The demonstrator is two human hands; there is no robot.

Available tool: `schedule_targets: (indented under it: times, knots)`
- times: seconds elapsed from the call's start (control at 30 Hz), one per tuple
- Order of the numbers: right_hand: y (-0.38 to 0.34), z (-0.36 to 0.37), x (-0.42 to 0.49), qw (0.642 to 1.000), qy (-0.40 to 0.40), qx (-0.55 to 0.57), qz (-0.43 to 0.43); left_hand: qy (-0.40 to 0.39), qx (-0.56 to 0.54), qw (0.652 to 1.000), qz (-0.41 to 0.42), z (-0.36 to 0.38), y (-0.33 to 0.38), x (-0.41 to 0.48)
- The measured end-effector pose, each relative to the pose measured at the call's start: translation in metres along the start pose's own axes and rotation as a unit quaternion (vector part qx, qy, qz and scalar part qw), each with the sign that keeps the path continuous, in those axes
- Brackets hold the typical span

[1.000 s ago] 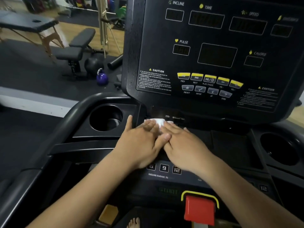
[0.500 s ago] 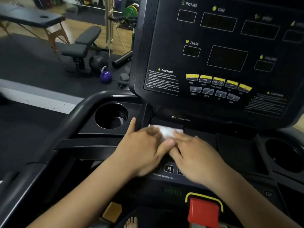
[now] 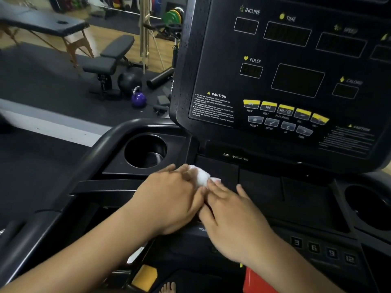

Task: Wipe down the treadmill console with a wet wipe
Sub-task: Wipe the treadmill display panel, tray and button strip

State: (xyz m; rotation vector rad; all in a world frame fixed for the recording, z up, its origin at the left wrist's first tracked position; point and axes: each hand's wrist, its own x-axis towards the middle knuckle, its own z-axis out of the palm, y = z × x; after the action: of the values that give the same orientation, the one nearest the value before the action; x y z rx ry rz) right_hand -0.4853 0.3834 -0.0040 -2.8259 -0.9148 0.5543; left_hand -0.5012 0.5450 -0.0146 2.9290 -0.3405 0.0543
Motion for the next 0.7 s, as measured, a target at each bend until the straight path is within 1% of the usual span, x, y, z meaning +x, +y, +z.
schedule_targets:
  times: [0.1,0.13,0.2,0.27,0.3,0.33,0.4,0.47,0.53,0.6,0.7]
  knots:
    - [-0.001,0.000,0.028,1.000,0.007,0.004,-0.001,-0.022,-0.056,0.997,-0.040,0.011,-0.012,0.014]
    - [-0.002,-0.001,0.039,1.000,0.012,0.009,0.008,-0.021,-0.080,0.995,-0.056,0.015,-0.016,0.023]
    - [-0.003,-0.005,0.050,1.000,0.021,0.015,0.014,0.005,-0.166,0.983,-0.083,0.014,-0.023,0.033]
    - [-0.012,-0.002,0.039,0.999,0.031,-0.011,-0.034,0.032,-0.218,0.971,-0.093,0.010,-0.027,0.023]
    - [-0.018,0.003,0.029,0.998,0.033,-0.009,-0.061,0.034,-0.239,0.965,-0.103,0.008,-0.027,0.013]
    - [-0.023,0.005,0.021,0.997,0.033,0.012,-0.068,0.030,-0.256,0.959,-0.117,0.005,-0.028,0.003]
    - [-0.024,0.007,0.024,0.997,0.025,0.045,-0.060,0.017,-0.264,0.954,-0.141,0.004,-0.032,-0.001]
    - [-0.021,0.002,0.049,0.998,0.036,0.012,-0.048,0.016,-0.257,0.956,-0.139,0.009,-0.040,0.018]
    - [-0.022,-0.008,0.069,0.999,0.038,-0.005,-0.017,0.026,-0.260,0.955,-0.140,0.013,-0.051,0.049]
    - [-0.027,-0.011,0.076,1.000,0.027,-0.004,0.003,0.038,-0.266,0.954,-0.131,0.016,-0.060,0.076]
    - [-0.032,-0.004,0.071,1.000,0.004,0.000,0.006,0.039,-0.268,0.956,-0.115,0.024,-0.066,0.096]
